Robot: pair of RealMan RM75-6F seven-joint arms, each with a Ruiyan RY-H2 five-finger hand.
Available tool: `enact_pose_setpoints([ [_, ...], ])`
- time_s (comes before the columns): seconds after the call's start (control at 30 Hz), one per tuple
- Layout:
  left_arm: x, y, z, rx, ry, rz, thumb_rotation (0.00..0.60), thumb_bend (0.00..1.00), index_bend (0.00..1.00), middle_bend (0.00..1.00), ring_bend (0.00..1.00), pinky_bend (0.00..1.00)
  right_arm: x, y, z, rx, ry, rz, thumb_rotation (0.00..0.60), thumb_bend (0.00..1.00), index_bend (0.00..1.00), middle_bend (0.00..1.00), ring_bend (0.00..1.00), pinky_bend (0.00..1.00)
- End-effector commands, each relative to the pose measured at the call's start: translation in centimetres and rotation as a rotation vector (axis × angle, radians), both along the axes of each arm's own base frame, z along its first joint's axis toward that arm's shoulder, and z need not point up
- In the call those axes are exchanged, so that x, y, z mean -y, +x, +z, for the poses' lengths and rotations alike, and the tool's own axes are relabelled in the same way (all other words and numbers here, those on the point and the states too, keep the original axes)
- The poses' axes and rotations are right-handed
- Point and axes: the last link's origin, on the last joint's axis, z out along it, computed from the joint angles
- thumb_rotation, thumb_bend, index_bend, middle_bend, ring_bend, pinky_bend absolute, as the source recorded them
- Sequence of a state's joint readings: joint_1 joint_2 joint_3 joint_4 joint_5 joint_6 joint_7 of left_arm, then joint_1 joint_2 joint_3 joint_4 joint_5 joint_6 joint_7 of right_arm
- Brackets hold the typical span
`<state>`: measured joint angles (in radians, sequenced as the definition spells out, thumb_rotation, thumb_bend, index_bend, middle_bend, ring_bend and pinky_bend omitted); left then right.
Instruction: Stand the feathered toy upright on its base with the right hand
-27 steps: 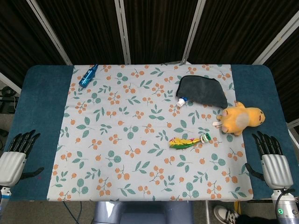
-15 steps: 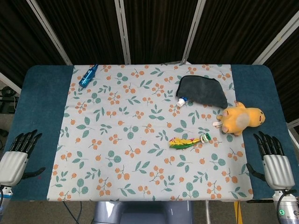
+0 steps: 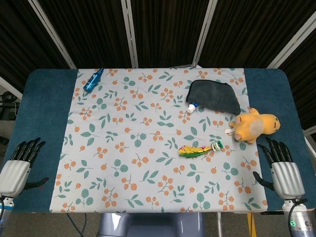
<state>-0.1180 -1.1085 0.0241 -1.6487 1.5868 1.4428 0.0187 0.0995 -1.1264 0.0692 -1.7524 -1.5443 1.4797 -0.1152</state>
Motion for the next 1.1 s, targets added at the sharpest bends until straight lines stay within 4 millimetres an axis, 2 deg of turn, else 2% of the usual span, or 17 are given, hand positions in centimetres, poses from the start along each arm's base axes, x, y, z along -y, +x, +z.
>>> enact_pose_setpoints([
  [0.03, 0.0, 0.0, 0.0, 0.002, 0.001, -0.001, 0.593, 0.10, 0.00, 0.00, 0.00, 0.00, 1.0, 2.0, -1.1, 0.005, 0.040, 0.041, 0.600, 0.17, 0.27, 0.11, 0.00, 0.00],
  [0.13, 0.0, 0.0, 0.0, 0.007, -0.001, 0.001, 0.593, 0.10, 0.00, 0.00, 0.00, 0.00, 3.3, 5.1, -3.4, 0.012, 0.109, 0.097, 0.600, 0.18, 0.30, 0.13, 0.00, 0.00],
  [0.4, 0.0, 0.0, 0.1, 0.026, -0.009, 0.006, 0.590, 0.10, 0.00, 0.00, 0.00, 0.00, 6.1, 8.7, -8.5, 0.013, 0.194, 0.089, 0.600, 0.20, 0.36, 0.15, 0.00, 0.00],
  [0.5, 0.0, 0.0, 0.2, 0.033, -0.014, 0.010, 0.593, 0.10, 0.00, 0.00, 0.00, 0.00, 6.9, 9.5, -10.7, 0.004, 0.223, 0.079, 0.600, 0.21, 0.38, 0.16, 0.00, 0.00],
  [0.8, -0.2, -0.1, 0.3, 0.061, -0.024, 0.026, 0.596, 0.10, 0.00, 0.00, 0.00, 0.00, 8.7, 10.7, -15.8, -0.005, 0.261, 0.034, 0.600, 0.25, 0.43, 0.19, 0.00, 0.00],
  [1.1, -0.3, -0.2, 0.2, 0.069, -0.033, 0.033, 0.594, 0.10, 0.00, 0.00, 0.00, 0.00, 10.1, 11.4, -17.5, -0.001, 0.251, 0.016, 0.600, 0.26, 0.43, 0.19, 0.00, 0.00],
])
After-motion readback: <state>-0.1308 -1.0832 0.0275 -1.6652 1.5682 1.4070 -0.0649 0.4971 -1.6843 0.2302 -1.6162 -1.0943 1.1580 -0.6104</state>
